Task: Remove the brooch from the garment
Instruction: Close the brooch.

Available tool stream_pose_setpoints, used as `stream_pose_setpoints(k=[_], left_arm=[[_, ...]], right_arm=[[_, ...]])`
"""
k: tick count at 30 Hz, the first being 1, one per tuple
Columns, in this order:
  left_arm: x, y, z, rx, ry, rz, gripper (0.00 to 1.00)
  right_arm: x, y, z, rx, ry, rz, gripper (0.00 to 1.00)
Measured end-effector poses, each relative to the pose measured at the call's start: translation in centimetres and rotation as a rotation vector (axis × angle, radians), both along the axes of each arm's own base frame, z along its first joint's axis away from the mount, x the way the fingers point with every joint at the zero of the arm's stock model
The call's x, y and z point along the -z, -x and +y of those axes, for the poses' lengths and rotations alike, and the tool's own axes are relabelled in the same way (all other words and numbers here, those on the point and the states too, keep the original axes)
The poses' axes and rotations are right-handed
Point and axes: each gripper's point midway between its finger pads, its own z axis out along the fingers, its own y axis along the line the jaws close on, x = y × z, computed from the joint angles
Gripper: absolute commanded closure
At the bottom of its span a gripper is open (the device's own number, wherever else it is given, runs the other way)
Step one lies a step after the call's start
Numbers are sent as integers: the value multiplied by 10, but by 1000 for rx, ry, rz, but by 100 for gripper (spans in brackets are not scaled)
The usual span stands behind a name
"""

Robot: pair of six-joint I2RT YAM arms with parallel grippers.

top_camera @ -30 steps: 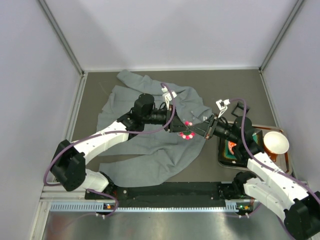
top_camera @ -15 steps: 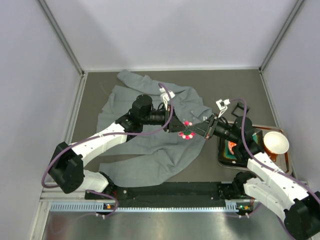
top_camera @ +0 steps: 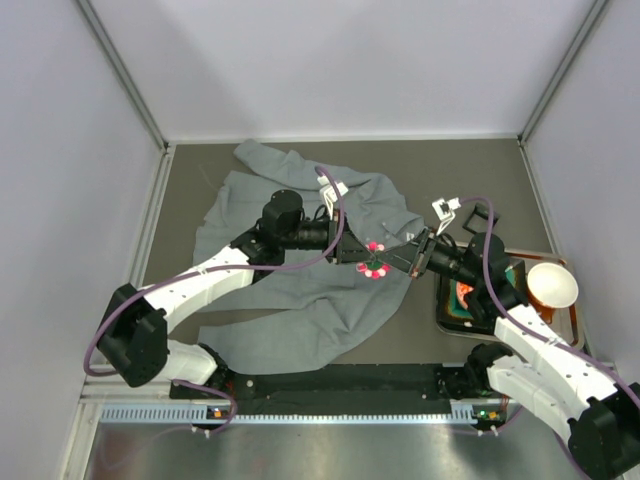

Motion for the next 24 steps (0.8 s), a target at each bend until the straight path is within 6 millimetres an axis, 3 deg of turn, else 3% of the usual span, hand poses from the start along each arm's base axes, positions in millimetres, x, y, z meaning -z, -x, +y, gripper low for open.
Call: stream_pose_setpoints(k=[11, 24], left_arm=[[-2, 3, 0, 20, 9, 14, 82], [0, 9, 0, 87, 10, 46, 80]], right_arm=[[-2, 2, 1, -12, -5, -10, 100], [-2, 7, 2, -44, 4, -28, 100]])
